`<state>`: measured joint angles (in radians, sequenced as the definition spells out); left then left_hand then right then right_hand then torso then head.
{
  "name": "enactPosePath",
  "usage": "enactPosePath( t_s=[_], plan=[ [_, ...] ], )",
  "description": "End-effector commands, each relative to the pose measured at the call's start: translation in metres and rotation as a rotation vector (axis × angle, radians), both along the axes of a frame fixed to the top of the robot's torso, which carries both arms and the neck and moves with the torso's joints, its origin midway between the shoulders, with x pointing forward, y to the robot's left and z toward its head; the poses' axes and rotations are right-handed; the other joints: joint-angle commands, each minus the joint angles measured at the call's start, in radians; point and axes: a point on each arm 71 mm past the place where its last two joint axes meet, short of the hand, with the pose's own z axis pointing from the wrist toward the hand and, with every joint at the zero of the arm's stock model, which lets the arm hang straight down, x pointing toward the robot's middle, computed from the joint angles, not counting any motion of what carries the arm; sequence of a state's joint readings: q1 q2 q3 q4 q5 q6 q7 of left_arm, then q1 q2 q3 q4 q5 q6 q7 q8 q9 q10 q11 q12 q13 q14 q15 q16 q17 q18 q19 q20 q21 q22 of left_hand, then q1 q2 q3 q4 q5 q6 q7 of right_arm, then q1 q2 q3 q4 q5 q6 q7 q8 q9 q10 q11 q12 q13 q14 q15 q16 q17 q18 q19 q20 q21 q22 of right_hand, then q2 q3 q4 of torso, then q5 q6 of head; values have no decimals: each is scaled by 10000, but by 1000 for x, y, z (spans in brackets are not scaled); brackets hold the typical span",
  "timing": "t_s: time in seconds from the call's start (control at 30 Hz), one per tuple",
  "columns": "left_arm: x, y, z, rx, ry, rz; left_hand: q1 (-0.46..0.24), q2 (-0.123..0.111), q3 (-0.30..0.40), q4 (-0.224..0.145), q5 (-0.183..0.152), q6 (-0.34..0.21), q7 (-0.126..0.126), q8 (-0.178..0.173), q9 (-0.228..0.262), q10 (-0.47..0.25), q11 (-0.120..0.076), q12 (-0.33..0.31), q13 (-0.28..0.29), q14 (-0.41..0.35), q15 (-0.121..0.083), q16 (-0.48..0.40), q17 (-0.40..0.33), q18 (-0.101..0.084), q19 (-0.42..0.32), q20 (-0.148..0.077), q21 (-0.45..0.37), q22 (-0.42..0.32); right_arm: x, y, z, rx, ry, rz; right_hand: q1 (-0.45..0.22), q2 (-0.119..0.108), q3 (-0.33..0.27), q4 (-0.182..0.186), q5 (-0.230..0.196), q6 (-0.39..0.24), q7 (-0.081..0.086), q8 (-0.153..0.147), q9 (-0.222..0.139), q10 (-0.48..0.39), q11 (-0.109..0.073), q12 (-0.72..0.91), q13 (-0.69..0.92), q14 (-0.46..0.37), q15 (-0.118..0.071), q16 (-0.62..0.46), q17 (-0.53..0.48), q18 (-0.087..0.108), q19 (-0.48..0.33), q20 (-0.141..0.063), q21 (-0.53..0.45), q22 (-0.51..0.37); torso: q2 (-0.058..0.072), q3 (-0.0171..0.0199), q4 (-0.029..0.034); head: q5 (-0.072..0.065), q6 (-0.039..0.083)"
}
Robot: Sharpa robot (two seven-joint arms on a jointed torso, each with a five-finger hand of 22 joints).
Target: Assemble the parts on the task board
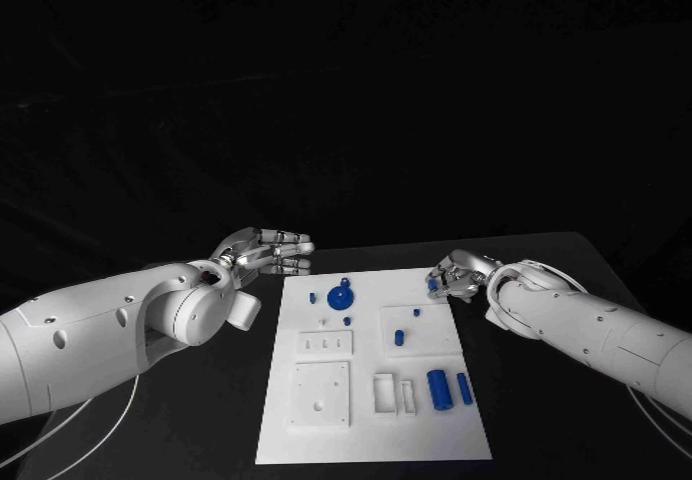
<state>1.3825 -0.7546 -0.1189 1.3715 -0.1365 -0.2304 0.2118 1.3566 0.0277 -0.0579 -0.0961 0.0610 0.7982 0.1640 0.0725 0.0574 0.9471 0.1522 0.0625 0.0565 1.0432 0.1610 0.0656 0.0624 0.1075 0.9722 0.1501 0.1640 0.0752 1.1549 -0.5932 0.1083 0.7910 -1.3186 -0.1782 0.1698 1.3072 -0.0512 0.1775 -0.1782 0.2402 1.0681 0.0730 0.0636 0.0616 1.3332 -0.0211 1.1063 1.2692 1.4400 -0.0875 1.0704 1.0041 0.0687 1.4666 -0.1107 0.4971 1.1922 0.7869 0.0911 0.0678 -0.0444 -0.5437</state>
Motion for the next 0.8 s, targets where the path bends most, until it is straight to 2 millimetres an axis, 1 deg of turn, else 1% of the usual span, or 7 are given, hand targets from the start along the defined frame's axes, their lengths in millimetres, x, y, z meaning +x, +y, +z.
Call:
enactPosePath(
  t_s=[0.03, 0.23, 0.37, 0.5, 0.6, 0.63, 0.8],
  plan=[
    [-1, -2, 1, -50, -101, -177, 80, 28, 9, -55, 19, 4, -86, -5, -4, -9, -76, -13, 15, 9, 4, -8, 16, -46, -9, 12, 60, -10, -1, -1, -3, -8, 86, 29, -101, 36, 97, -23, -61, 78, 11, -24, 6, -5, 93, 56, 10, 29, 70, 66, 29, 57, 413, 87, 69, 24, -5, 11, -22, 11, -19],
    [0, -1, 1, -38, -84, -159, 75, 41, 7, -47, 17, 8, -81, -4, -3, -11, -75, -15, 15, 9, 5, -8, 16, -45, -7, 12, 63, -10, -1, -2, -4, -15, 131, 22, -136, 46, 207, -41, -90, 164, 24, -19, 8, 4, 110, 82, 19, 25, 80, 76, 48, 73, 415, 98, 87, 59, -6, 12, -33, 14, -35],
    [0, -1, 1, -27, -66, -152, 75, 41, 7, -47, 17, 8, -81, -4, -3, -11, -75, -15, 15, 9, 5, -8, 16, -45, -7, 12, 63, -10, -2, -1, -4, -10, 168, 60, -141, 68, 234, -52, -118, 261, 24, -17, 10, 1, 114, 85, 19, 29, 84, 91, 66, 75, 415, 102, 93, 72, -6, 12, -15, 0, -40],
    [0, -1, 1, -20, -57, -141, 75, 41, 7, -47, 17, 8, -81, -4, -3, -11, -75, -15, 15, 9, 5, -8, 16, -45, -7, 12, 63, -10, -3, -1, -5, -2, 166, 88, -156, 92, 238, -53, -172, 389, 26, -14, 12, 1, 122, 93, 22, 25, 88, 89, 69, 79, 414, 106, 92, 84, 0, 13, -21, -9, -39],
    [0, -1, 1, -17, -49, -142, 80, 55, -1, -36, 17, -6, -78, -8, -4, -11, -74, -13, 15, 10, 4, -9, 16, -45, -6, 10, 67, -10, -3, 0, -5, 11, 129, 110, -168, 110, 212, -43, -209, 581, -3, -15, 16, 4, 108, 101, 24, 29, 81, 96, 81, 80, 416, 103, 98, 97, -1, 7, -24, -8, -36],
    [0, -1, 1, -16, -46, -145, 80, 55, -1, -36, 17, -6, -78, -8, -4, -11, -74, -13, 15, 10, 4, -9, 16, -45, -6, 10, 67, -10, -3, 0, -5, 16, 102, 110, -169, 128, 195, -31, -237, 734, -27, -4, 34, 11, 96, 107, 26, 31, 75, 99, 85, 77, 418, 100, 100, 100, -1, 7, -24, -8, -36],
    [0, -1, 1, -12, -33, -155, 80, 55, -1, -36, 17, -6, -78, -8, -4, -11, -74, -13, 15, 10, 4, -9, 16, -45, -6, 10, 67, -10, -3, 1, -3, 73, -62, 55, -183, 207, 88, 53, -368, 1127, -73, -8, 43, 31, 76, 125, 34, 41, 54, 117, 115, 59, 427, 78, 125, 119, -2, 1, -10, -36, -41]
  ],
)
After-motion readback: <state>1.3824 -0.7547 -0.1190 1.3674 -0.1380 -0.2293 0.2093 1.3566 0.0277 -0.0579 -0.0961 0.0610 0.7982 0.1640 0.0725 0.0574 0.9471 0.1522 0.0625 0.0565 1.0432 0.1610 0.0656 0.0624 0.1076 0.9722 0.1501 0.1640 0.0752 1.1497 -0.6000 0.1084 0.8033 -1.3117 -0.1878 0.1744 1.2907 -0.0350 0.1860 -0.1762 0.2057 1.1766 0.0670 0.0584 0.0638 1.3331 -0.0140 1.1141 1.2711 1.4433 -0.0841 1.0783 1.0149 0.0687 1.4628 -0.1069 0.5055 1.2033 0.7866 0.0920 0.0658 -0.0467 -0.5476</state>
